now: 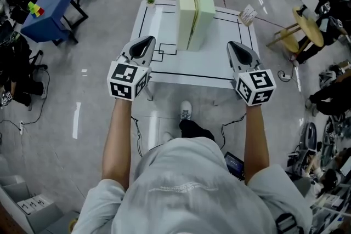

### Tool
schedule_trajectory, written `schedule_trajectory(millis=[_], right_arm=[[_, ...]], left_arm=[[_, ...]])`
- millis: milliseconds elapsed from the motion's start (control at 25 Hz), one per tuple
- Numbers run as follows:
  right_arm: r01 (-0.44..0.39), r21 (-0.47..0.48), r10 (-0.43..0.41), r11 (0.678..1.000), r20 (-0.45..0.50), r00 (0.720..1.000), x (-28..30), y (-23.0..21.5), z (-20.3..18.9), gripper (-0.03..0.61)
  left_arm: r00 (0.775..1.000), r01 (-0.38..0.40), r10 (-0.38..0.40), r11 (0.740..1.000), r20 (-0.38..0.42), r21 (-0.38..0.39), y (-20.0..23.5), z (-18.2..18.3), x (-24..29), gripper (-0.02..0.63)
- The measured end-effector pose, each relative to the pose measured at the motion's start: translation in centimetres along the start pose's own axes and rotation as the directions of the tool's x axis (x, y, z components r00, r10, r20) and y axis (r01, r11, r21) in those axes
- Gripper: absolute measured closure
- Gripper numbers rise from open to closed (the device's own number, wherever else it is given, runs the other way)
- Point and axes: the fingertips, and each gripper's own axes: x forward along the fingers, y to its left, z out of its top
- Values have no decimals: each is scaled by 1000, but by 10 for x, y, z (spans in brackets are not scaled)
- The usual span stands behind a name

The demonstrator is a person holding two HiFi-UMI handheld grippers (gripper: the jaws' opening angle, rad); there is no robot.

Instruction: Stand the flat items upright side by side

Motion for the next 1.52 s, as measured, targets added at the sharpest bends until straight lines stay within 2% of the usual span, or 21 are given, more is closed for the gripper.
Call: schedule_trajectory(millis=[200, 560, 800, 1240, 1520], right_arm=[[-5, -21, 6, 1000, 33, 999, -13, 12, 24, 551], [-21, -62, 25, 998, 60, 998, -18, 26, 49, 551], [-10, -93, 16, 996, 56, 998, -17, 28, 50, 551], [-11, -95, 17, 995, 61, 998, -15, 34, 49, 551], [-16, -91, 22, 996, 64, 998, -12, 36, 48, 551]], left_arm=[[999, 7, -9, 999, 42, 51, -8, 32, -19, 592], [995, 13, -24, 993, 96, 119, -15, 69, -33, 592], [995, 13, -27, 991, 99, 134, -13, 71, -32, 592], [994, 34, -53, 983, 98, 183, -19, 77, -37, 592], [995, 37, -54, 984, 89, 175, -17, 72, -36, 591]])
